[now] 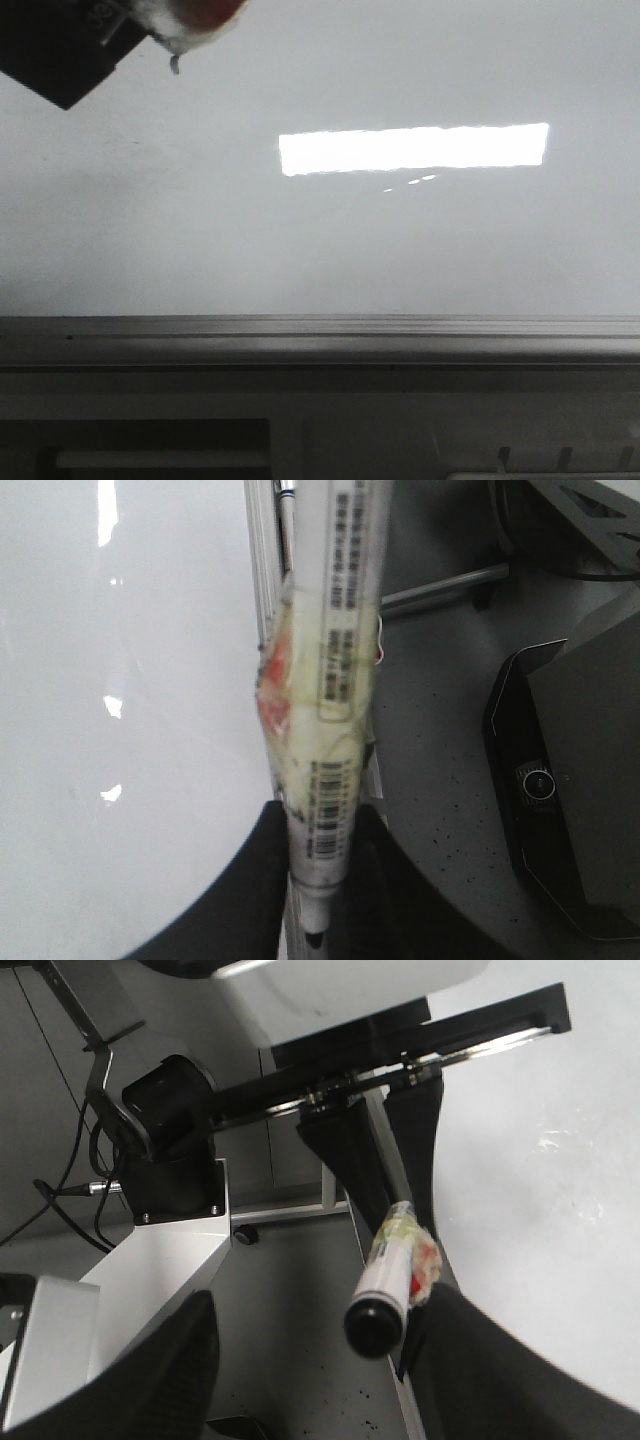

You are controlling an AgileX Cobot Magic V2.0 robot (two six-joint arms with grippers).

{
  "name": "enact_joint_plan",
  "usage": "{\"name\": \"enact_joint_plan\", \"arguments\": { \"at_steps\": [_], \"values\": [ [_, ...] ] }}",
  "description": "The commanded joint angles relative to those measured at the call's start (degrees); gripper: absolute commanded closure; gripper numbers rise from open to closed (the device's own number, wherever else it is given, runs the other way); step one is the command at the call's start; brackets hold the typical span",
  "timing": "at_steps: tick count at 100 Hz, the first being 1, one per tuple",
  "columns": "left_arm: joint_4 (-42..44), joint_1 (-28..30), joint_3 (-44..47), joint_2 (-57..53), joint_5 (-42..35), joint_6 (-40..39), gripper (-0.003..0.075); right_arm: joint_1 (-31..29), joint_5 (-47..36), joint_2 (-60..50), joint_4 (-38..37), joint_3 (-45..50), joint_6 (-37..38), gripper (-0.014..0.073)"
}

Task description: Write number 3 on whiteboard

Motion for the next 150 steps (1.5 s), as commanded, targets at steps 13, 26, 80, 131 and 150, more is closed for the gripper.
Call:
{"name": "enact_joint_plan", "arguments": {
  "at_steps": [13, 26, 80, 131, 150],
  "values": [
    [-1.6, -0.5, -2.2, -1.0, -2.3, 0.0, 0.0741, -1.0, -6.1, 4.1, 3.8, -3.5, -0.6, 0.019],
    [-1.7, -0.5, -2.2, -1.0, -2.3, -0.3, 0.0741, -1.0, -6.4, 6.6, 6.3, -3.5, -0.6, 0.019],
    [-2.3, -0.5, -2.2, -1.0, -2.3, -0.5, 0.0741, -1.0, -3.7, 11.0, 9.1, -3.5, -0.6, 0.0349],
    [-10.2, -0.5, -2.3, -3.1, -9.4, -3.0, 0.037, -1.0, -6.1, 11.0, 9.2, -3.5, -0.6, 0.0652],
    [-10.2, -0.4, -2.3, -9.8, -15.4, -6.7, 0.0155, -1.1, -13.3, 10.9, 9.2, -3.5, -0.6, 0.0652]
  ]
}}
